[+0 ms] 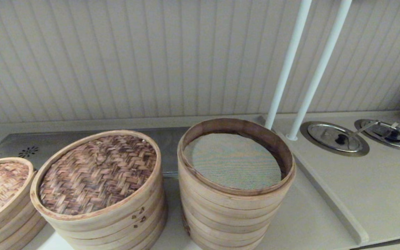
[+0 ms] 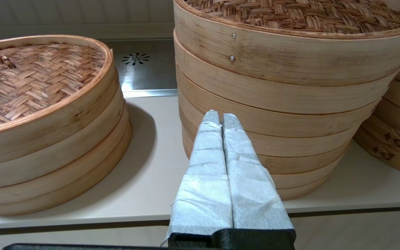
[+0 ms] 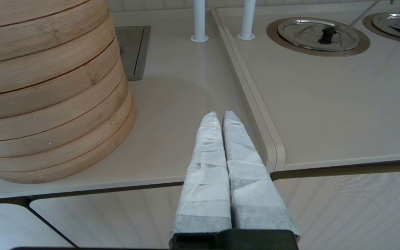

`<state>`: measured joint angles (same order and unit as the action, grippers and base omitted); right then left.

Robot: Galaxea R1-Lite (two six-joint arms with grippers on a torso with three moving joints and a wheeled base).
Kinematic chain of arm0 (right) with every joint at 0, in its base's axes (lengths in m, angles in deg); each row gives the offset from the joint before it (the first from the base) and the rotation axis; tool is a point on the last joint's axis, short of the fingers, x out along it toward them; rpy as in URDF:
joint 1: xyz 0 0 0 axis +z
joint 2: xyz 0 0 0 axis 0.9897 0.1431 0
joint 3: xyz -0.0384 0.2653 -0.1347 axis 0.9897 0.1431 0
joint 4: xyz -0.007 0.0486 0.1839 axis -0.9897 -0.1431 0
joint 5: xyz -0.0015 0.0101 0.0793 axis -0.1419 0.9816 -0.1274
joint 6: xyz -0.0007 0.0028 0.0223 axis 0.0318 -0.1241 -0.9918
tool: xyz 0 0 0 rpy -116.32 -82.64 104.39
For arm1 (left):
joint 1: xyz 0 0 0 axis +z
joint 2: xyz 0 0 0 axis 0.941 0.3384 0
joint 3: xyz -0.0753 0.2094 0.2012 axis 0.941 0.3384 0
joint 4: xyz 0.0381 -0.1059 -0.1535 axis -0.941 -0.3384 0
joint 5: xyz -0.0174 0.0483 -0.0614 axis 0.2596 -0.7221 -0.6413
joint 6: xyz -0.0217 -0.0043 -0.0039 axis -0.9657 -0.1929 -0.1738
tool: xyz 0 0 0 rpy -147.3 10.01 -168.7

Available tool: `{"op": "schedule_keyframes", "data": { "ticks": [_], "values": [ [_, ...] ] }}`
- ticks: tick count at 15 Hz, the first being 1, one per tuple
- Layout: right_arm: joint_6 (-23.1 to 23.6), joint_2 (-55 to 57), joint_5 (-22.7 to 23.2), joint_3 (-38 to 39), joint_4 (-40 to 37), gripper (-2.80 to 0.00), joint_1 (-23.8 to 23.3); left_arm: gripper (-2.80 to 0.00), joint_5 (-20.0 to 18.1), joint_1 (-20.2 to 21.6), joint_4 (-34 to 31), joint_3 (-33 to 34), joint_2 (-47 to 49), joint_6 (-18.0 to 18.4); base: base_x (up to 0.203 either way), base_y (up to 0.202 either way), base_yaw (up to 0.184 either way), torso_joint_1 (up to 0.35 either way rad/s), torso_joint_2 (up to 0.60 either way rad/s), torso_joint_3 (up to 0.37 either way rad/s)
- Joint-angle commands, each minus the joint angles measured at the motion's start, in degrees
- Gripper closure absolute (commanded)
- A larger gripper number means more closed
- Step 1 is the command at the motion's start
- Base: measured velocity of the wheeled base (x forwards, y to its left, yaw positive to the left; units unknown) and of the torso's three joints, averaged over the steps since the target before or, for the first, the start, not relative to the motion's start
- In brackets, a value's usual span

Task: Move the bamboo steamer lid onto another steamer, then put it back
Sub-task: Pick up the steamer

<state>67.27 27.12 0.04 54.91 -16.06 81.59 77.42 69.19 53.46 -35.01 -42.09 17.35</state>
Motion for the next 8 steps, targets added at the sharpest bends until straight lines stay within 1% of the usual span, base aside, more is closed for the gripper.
{"op": "schedule_keyframes", "data": {
  "ticks": [1,3,6,8],
  "values": [
    [0.0,0.1,0.0,0.2,0.0,0.0,0.0,0.0,0.0,0.0,0.0,0.0,0.0,0.0,0.0,0.0,0.0,0.0,0.0,0.0],
    [0.0,0.1,0.0,0.2,0.0,0.0,0.0,0.0,0.0,0.0,0.2,0.0,0.0,0.6,0.0,0.0,0.0,0.0,0.0,0.0],
    [0.0,0.1,0.0,0.2,0.0,0.0,0.0,0.0,-0.1,0.1,0.3,0.0,0.0,0.4,0.0,0.0,0.0,0.0,0.0,0.0],
    [0.0,0.1,0.0,0.2,0.0,0.0,0.0,0.0,-0.1,0.0,-0.1,-2.0,0.0,0.4,0.0,0.0,0.0,0.0,0.0,0.0]
  ]
}}
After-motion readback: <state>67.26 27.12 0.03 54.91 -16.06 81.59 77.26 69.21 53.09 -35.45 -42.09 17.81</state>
